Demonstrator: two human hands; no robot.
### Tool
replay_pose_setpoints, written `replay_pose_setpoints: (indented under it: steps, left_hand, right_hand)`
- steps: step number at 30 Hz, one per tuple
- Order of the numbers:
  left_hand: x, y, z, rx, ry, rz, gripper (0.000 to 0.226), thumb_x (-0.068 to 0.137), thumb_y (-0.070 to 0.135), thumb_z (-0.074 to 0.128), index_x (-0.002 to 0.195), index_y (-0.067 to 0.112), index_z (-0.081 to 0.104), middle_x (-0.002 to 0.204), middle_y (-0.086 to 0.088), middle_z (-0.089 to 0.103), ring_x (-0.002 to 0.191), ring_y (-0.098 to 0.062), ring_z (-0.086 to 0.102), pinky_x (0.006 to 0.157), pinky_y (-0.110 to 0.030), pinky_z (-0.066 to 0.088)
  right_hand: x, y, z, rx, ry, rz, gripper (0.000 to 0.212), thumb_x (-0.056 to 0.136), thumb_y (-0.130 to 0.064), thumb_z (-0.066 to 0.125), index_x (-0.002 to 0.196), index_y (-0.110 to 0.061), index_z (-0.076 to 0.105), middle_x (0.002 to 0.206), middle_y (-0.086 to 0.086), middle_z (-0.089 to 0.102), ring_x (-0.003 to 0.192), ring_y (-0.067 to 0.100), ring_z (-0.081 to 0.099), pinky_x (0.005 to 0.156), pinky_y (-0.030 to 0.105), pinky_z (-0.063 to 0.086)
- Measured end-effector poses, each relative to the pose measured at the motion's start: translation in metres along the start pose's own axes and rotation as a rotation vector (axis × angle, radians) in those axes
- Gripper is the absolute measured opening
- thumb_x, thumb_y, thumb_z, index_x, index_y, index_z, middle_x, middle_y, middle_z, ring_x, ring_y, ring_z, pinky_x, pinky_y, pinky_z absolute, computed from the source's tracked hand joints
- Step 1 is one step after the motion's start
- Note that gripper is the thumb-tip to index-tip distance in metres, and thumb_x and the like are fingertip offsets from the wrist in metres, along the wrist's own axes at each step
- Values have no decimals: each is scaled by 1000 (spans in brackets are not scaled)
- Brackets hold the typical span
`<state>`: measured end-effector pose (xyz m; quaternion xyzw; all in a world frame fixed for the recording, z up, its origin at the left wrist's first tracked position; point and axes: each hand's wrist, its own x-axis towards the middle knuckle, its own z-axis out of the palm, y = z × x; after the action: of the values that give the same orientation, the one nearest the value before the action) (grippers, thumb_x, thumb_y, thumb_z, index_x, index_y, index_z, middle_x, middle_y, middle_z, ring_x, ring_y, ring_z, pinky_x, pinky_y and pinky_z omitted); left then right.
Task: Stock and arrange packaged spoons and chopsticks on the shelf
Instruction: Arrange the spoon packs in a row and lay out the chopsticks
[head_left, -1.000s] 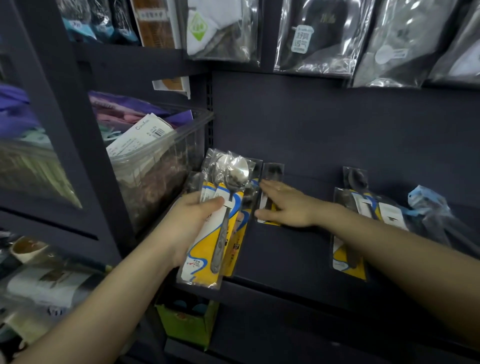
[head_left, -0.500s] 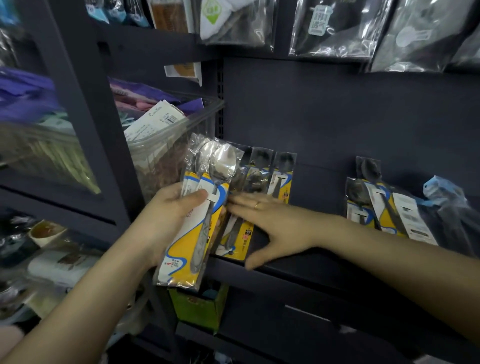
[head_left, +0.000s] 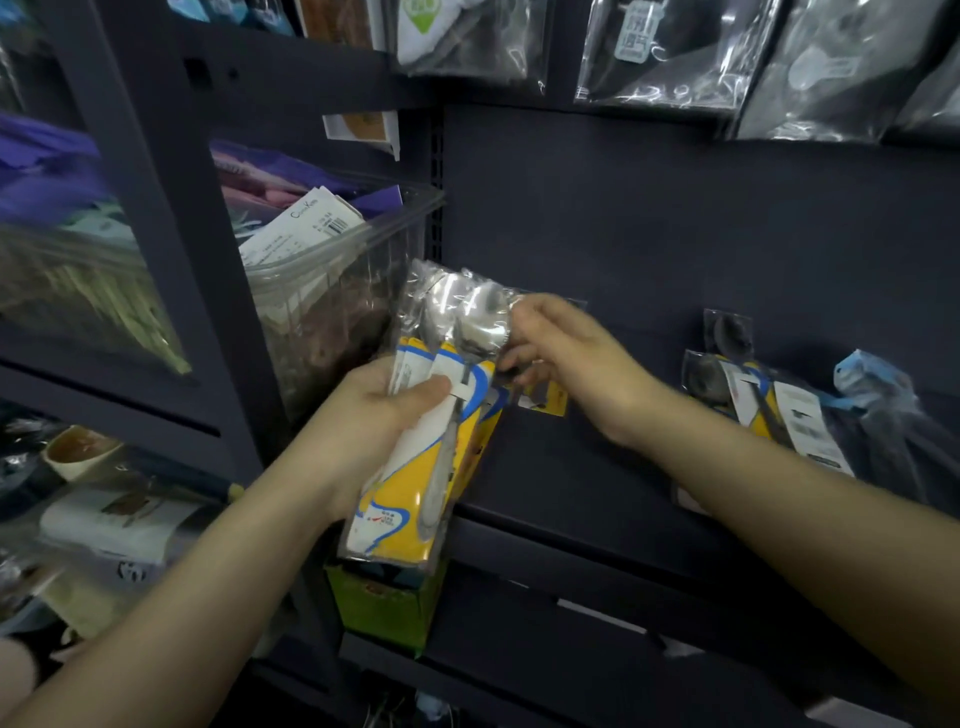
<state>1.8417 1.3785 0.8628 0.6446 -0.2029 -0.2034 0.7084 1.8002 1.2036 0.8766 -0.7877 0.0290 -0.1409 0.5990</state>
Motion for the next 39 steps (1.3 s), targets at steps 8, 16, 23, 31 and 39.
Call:
replay_pose_setpoints:
  steps: [8,16,23,31,39]
  left_hand:
    - [7,3,8,-102,49,-141,30,93,16,44,72,7,63,53,-5,64,50,-17,60,54,-21,48]
    - [4,-8,-5,-192,-67,-211,25,91,11,42,96,-1,63,80,-21,64,53,-24,62,48,-28,55]
    - [6,-7,-7,-174,-57,-189,25,93,10,40,96,0,63,72,-13,72,53,-21,67,47,-27,55]
    - [12,-12,-9,-62,-18,-117,19,90,9,50,95,1,67,70,-10,73,58,-20,68,53,-25,56]
    - [14,-10,6,23,-31,-28,19,88,9,54,80,16,70,69,0,75,62,-13,69,66,-28,55]
  right_hand:
    - [16,10,-31,-54,154,235,18,91,-10,54,74,-16,53,65,2,51,50,11,45,36,14,34]
    - [27,30,-42,-135,188,414,13,87,-7,61,78,-8,52,63,6,52,51,12,47,35,12,43]
    - [32,41,-35,-382,242,377,18,86,-7,61,74,-8,48,65,11,55,50,18,57,55,30,56]
    - [-21,22,-23,-1034,-264,-159,92,80,-49,62,147,-5,17,158,8,12,145,19,9,110,17,6]
    - [-20,18,-13,-666,-50,-153,49,91,-40,44,127,-8,51,125,7,56,117,14,49,98,17,35]
